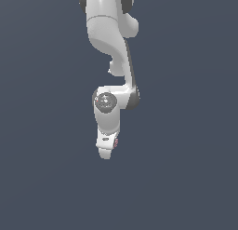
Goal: Pick up the object and move it to a goal position.
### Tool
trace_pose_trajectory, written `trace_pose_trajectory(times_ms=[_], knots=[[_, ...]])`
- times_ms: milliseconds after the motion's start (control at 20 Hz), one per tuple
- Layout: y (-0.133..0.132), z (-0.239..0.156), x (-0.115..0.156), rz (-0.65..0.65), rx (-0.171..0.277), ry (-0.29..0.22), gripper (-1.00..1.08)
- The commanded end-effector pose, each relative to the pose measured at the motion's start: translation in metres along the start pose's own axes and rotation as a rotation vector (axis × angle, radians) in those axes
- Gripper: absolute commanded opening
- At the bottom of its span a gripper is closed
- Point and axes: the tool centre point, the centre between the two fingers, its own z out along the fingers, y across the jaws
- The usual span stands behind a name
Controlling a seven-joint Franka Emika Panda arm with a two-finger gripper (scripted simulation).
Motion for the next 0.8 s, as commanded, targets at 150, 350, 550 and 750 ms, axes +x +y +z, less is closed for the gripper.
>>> trace_pose_trajectory(times_ms=[150, 350, 550, 750], knots=[[-0.004, -0.011, 0.005, 0.0, -0.001, 0.0, -1.0], [-0.011, -0.028, 0.013, 0.0, -0.001, 0.0, -1.0], [-0.021, -0.053, 0.026, -0.001, -0.001, -0.002, -1.0], [-0.035, -0.088, 0.044, -0.001, -0.001, -0.002, -1.0]])
